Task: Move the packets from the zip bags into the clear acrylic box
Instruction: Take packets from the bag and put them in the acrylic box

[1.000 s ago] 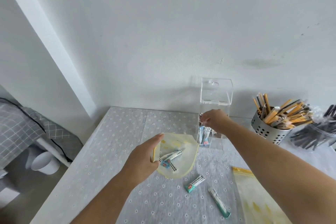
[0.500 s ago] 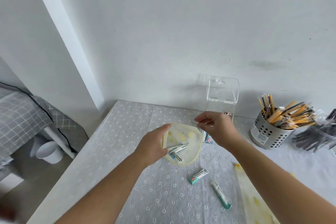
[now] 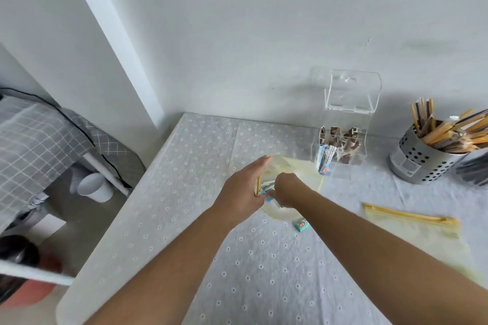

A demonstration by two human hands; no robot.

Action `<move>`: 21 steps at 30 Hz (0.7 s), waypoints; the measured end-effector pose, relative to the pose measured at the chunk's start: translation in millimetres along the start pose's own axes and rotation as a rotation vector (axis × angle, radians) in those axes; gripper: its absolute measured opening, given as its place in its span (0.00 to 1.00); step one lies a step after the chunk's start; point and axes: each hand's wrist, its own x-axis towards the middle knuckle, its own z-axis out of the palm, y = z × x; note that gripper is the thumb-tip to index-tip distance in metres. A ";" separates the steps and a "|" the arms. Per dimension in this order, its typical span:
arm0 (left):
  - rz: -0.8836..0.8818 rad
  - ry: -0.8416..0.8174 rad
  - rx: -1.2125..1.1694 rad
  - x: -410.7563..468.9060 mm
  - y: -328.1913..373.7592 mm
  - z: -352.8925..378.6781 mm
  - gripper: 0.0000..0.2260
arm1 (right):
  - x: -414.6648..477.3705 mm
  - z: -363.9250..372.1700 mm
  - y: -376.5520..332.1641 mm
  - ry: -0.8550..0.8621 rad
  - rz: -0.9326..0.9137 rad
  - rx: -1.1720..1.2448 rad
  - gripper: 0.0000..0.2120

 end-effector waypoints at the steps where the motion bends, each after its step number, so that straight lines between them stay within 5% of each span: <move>1: -0.002 -0.002 0.000 -1.2 -0.8 -0.2 0.36 | 3.8 5.7 -0.4 -0.003 0.026 0.001 0.18; 11: -0.018 -0.021 0.005 -1.7 0.8 8.0 0.36 | 20.8 28.0 -3.8 0.034 0.182 -0.048 0.16; 21: -0.039 -0.014 -0.045 -0.3 -4.1 -1.4 0.37 | 25.8 14.9 4.8 0.094 0.071 0.203 0.13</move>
